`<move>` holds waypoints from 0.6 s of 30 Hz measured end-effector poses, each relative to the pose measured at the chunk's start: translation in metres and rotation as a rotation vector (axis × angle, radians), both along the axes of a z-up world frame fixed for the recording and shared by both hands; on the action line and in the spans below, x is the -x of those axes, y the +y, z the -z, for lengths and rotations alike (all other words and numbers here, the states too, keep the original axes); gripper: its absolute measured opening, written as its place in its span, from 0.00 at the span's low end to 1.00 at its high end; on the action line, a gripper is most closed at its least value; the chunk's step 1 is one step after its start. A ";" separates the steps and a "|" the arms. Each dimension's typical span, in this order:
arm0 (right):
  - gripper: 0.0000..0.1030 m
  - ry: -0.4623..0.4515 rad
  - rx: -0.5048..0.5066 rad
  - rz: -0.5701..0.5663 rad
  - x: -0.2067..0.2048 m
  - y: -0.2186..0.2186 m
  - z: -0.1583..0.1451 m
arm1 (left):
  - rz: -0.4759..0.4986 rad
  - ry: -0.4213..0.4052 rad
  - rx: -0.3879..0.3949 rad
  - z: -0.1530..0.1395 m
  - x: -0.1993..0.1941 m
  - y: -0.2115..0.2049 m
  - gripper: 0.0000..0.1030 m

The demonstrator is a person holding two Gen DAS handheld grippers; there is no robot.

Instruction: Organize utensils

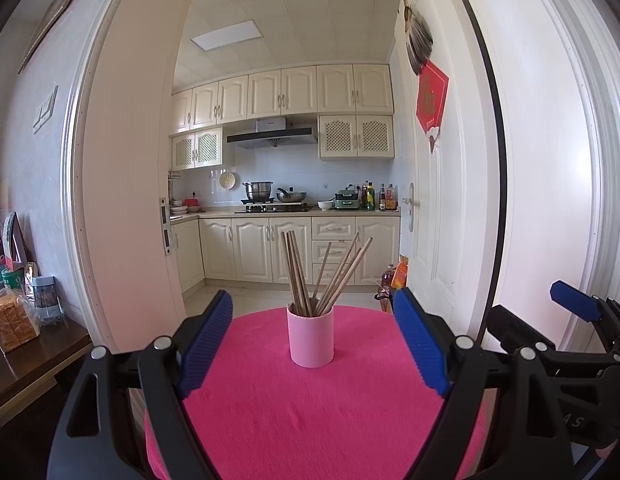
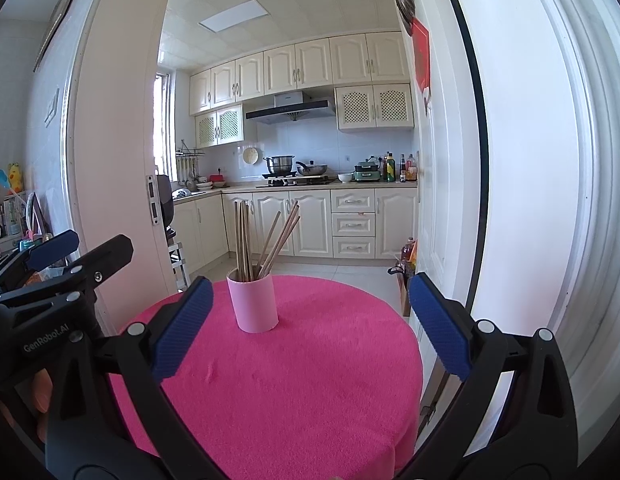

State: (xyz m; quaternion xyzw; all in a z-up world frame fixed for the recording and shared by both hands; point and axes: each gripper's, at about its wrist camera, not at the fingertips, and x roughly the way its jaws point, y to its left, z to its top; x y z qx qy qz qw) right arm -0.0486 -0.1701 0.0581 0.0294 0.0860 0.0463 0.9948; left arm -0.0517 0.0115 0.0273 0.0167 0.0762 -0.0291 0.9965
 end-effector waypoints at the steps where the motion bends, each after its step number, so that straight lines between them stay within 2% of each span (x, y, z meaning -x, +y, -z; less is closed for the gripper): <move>1: 0.94 0.001 0.000 0.000 -0.001 0.000 0.000 | 0.000 0.001 0.000 0.000 -0.001 0.000 0.79; 12: 0.94 0.029 -0.013 -0.014 -0.019 0.001 0.008 | -0.005 0.022 0.001 0.006 -0.017 0.004 0.79; 18: 0.94 0.064 -0.020 -0.015 -0.037 0.002 0.016 | -0.004 0.063 0.002 0.017 -0.035 0.005 0.79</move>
